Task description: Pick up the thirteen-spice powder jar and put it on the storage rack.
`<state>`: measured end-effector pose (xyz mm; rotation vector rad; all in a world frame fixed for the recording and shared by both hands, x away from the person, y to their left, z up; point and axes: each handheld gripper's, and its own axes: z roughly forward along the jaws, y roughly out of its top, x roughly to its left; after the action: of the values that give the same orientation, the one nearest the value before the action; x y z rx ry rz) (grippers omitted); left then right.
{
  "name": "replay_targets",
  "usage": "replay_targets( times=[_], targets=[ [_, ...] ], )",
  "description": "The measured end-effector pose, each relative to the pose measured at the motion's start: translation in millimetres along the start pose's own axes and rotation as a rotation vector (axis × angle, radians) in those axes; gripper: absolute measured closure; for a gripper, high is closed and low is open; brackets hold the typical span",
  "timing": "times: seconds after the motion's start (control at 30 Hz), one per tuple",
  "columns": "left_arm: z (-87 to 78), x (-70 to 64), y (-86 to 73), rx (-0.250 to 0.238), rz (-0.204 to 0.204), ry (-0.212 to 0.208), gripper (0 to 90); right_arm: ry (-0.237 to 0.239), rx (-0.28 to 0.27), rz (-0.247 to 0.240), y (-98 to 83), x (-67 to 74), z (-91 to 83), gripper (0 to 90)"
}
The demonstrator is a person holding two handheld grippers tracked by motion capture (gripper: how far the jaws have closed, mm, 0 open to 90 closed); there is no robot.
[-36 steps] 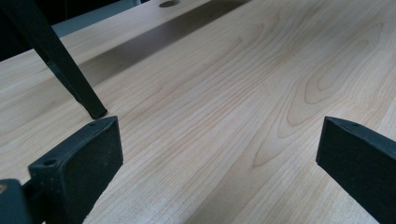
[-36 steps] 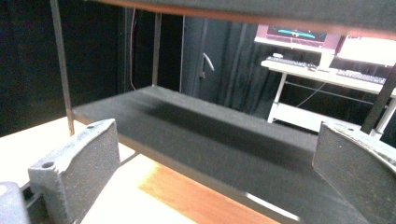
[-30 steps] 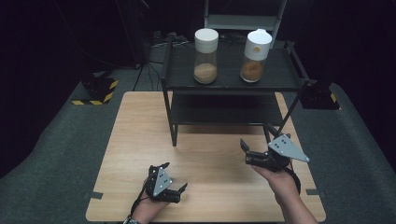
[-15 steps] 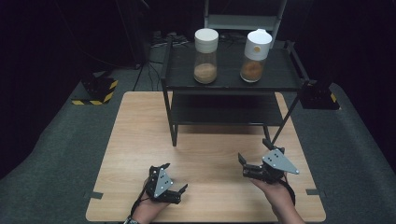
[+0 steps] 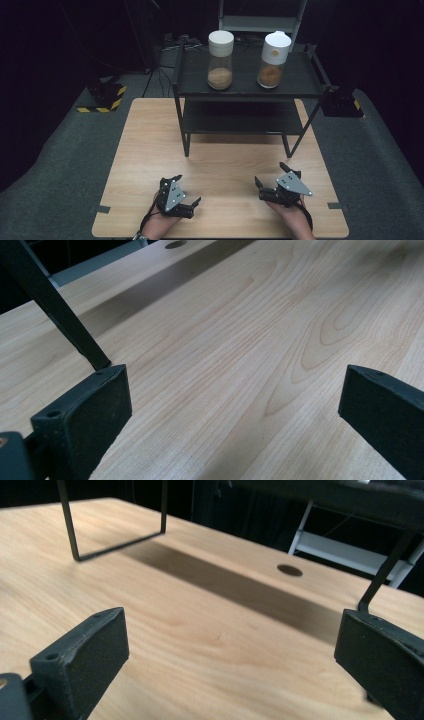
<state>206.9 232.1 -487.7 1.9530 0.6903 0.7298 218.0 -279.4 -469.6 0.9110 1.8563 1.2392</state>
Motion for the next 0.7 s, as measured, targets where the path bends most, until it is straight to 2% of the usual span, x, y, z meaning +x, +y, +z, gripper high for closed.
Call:
replay_targets(
  times=[0.3,0.7],
  targets=[
    [0.3,-0.6,0.6,0.003,0.003,0.003,0.9,-0.026,0.058,-0.012,-16.2,4.5,-0.7,0.3],
    [0.3,-1.6,0.6,0.003,0.007,0.006,0.9,-0.05,0.097,-0.026,-20.4,10.4,-5.9,0.0]
  ],
)
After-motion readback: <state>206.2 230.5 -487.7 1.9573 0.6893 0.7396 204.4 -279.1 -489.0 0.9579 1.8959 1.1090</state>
